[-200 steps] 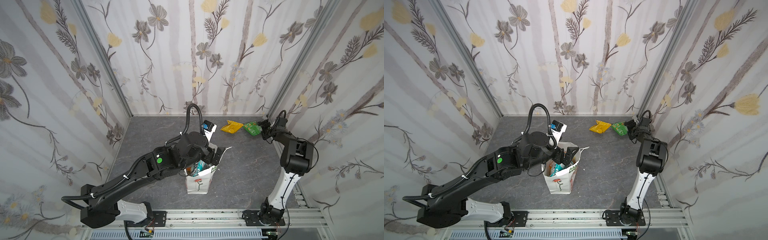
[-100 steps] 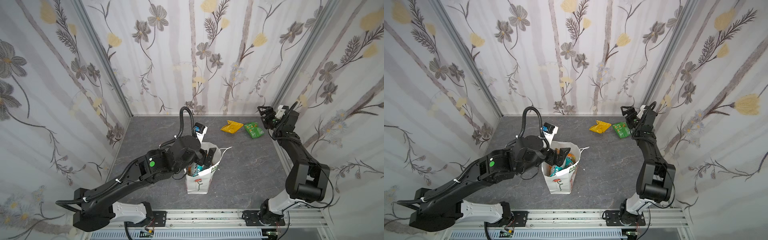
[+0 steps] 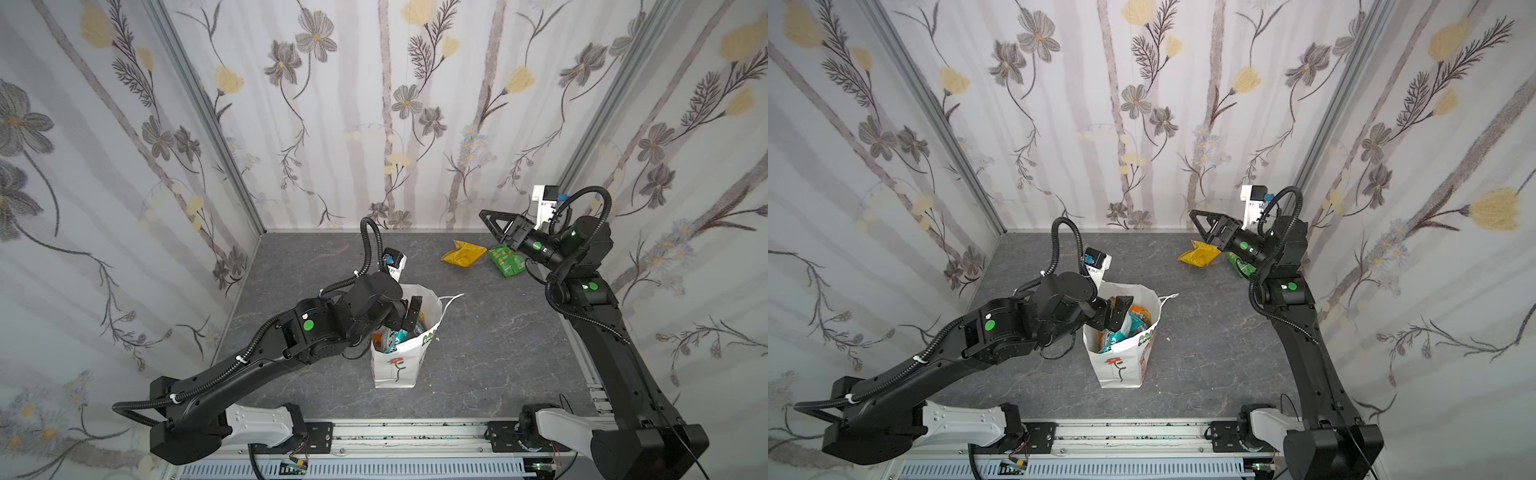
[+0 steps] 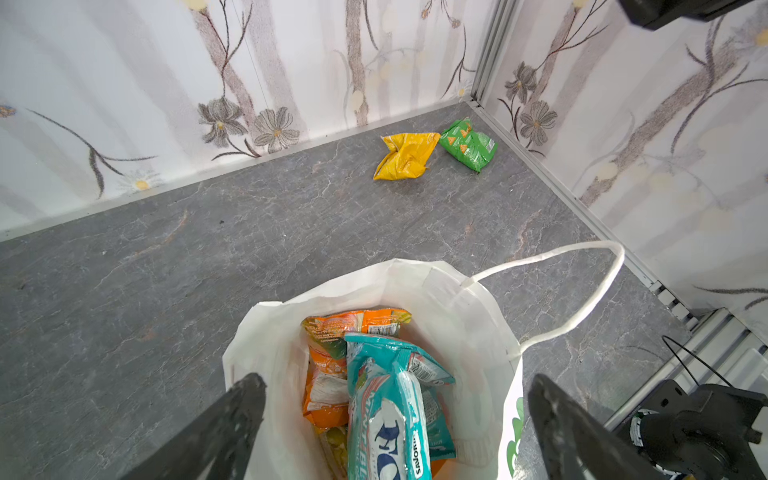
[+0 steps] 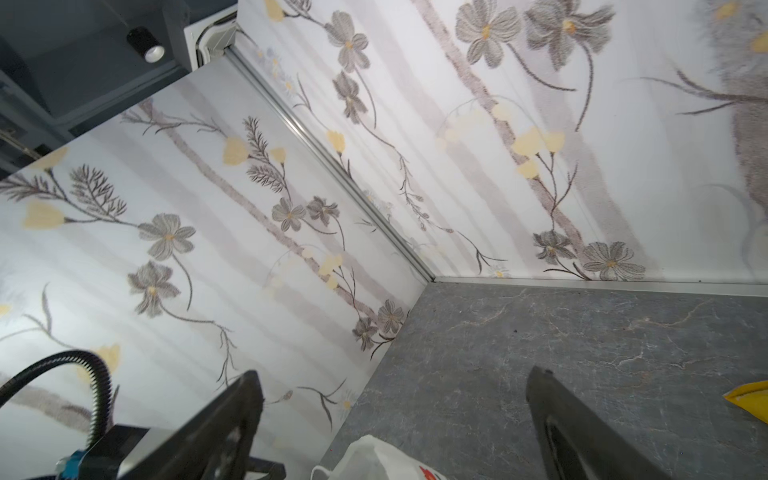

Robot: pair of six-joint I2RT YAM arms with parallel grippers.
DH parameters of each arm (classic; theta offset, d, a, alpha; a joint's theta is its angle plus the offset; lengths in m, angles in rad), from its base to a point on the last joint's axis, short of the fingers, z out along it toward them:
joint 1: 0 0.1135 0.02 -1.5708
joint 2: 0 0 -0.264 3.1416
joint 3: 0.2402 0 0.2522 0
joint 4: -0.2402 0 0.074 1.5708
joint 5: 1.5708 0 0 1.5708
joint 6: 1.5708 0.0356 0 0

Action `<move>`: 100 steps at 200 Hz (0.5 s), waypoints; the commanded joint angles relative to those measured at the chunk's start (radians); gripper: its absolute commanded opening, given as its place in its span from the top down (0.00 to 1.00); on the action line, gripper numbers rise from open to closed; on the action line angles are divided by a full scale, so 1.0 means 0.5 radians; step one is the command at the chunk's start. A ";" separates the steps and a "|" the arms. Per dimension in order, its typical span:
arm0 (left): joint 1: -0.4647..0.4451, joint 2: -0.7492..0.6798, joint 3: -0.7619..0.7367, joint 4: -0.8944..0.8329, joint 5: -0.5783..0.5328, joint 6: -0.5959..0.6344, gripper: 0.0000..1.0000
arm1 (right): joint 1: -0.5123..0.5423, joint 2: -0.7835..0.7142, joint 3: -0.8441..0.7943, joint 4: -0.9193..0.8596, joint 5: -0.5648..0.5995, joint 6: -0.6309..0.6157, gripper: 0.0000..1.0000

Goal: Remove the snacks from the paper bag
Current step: 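Swing the right gripper back to the bag while the left gripper grasps the teal packet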

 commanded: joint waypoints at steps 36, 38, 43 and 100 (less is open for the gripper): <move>0.006 0.049 -0.007 -0.150 0.136 -0.126 0.03 | 0.370 -0.310 -0.021 -0.657 0.099 -0.519 0.01; 0.006 0.049 -0.006 -0.159 0.143 -0.131 0.03 | 0.378 -0.320 -0.021 -0.673 0.100 -0.528 0.01; 0.009 0.084 0.002 -0.183 0.151 -0.148 0.05 | 0.395 -0.346 -0.022 -0.721 0.097 -0.547 0.01; 0.067 0.251 0.031 -0.323 0.215 -0.270 0.22 | 0.508 -0.577 -0.096 -1.066 0.166 -0.648 0.01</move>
